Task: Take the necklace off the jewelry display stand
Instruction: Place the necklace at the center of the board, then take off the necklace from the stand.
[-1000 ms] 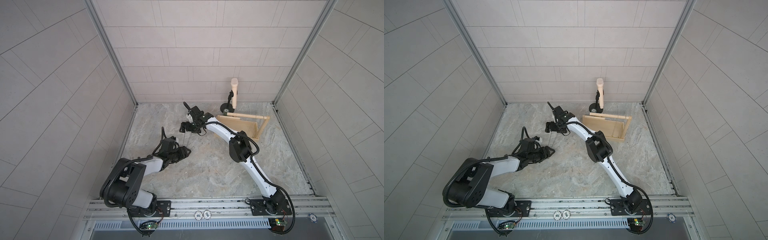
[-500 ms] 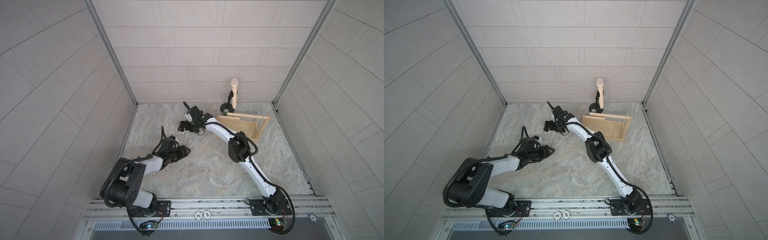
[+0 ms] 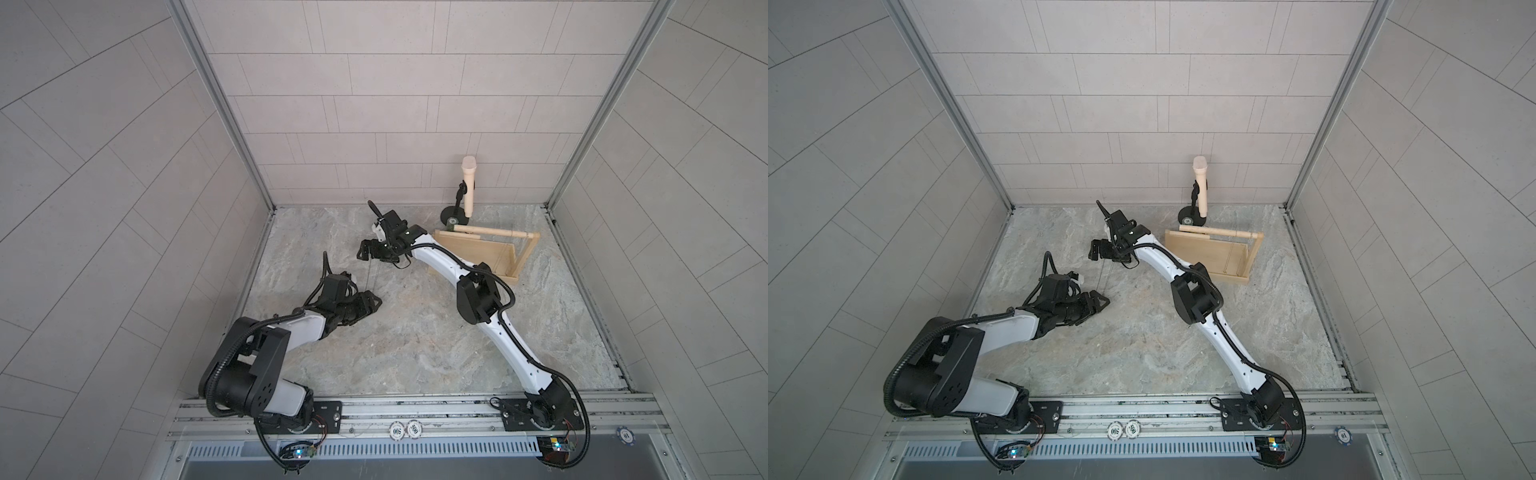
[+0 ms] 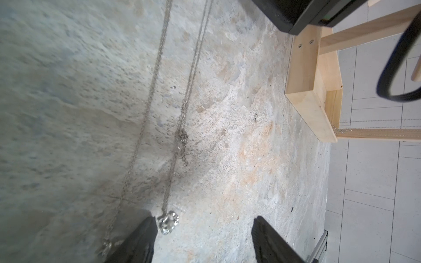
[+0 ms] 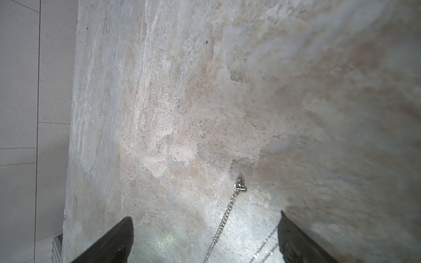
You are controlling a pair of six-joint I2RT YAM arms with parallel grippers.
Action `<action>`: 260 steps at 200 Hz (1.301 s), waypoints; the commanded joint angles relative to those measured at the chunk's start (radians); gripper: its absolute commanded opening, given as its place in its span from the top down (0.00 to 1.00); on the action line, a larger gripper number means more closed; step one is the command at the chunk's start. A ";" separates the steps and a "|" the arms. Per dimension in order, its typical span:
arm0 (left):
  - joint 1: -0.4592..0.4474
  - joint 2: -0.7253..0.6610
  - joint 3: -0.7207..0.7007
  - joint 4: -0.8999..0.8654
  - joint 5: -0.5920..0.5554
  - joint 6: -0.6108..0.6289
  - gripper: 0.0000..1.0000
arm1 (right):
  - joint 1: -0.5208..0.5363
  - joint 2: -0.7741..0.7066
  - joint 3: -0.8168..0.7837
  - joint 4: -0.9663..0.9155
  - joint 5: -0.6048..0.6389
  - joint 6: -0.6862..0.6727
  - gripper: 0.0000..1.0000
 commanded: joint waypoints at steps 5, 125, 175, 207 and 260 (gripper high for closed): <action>0.002 -0.025 0.023 -0.040 0.004 0.005 0.27 | -0.005 0.012 0.002 -0.016 0.009 0.008 0.01; -0.013 -0.122 0.043 -0.094 0.000 0.009 0.13 | -0.004 -0.076 0.003 0.005 -0.025 -0.009 0.00; -0.014 -0.158 0.051 -0.125 -0.003 0.009 0.12 | -0.006 -0.107 0.004 -0.007 -0.032 -0.017 0.00; -0.014 -0.196 0.061 -0.159 -0.004 0.048 0.08 | -0.007 -0.141 0.005 -0.027 -0.033 -0.035 0.00; -0.042 -0.270 0.150 -0.247 -0.025 0.090 0.00 | -0.035 -0.264 0.002 -0.125 -0.019 -0.107 0.00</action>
